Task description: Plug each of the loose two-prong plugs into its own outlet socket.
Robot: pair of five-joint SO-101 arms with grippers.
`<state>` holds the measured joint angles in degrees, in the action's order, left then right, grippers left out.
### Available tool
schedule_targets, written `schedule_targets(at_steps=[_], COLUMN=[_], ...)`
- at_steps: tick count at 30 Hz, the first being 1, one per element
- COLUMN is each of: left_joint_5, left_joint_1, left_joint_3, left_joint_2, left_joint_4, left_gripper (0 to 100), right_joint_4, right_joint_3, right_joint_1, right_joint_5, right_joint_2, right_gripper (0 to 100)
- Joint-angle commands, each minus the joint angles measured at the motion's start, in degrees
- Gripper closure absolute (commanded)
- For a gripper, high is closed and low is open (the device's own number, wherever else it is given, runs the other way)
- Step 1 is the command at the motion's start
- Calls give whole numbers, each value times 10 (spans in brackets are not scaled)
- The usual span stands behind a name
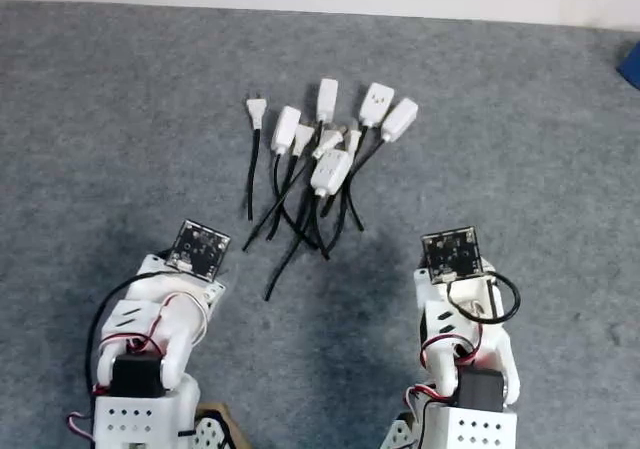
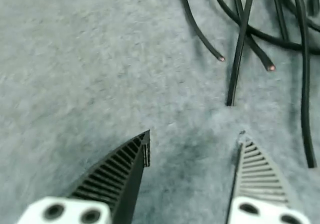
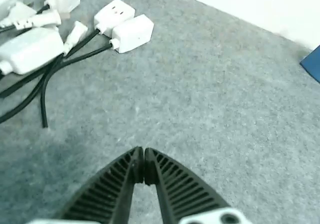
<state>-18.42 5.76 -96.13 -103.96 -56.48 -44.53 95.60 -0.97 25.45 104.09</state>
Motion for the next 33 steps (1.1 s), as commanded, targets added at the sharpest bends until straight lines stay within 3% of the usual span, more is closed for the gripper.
schedule_targets(at_steps=[1,13,16,20,22,29,33], left_joint_5=[1,4,2,2,2,-20,-19], left_joint_1=[44,307,308,308,307,207,169], left_joint_3=[-8,-8,-8,19,58,319,379], left_joint_2=[-2,-1,-1,0,0,0,16], left_joint_4=[14,109,124,113,62,-227,-248], left_gripper=[731,733,733,733,733,733,733], right_joint_4=[0,10,-16,-170,-240,-250,-247], right_joint_3=[75,73,44,-70,-132,-204,-304], right_joint_1=[3,-1,-5,2,6,8,24], right_joint_5=[24,-1,-82,-73,-72,-28,-30], right_joint_2=[9,10,9,9,8,-58,-190], right_gripper=[971,971,971,971,971,971,971])
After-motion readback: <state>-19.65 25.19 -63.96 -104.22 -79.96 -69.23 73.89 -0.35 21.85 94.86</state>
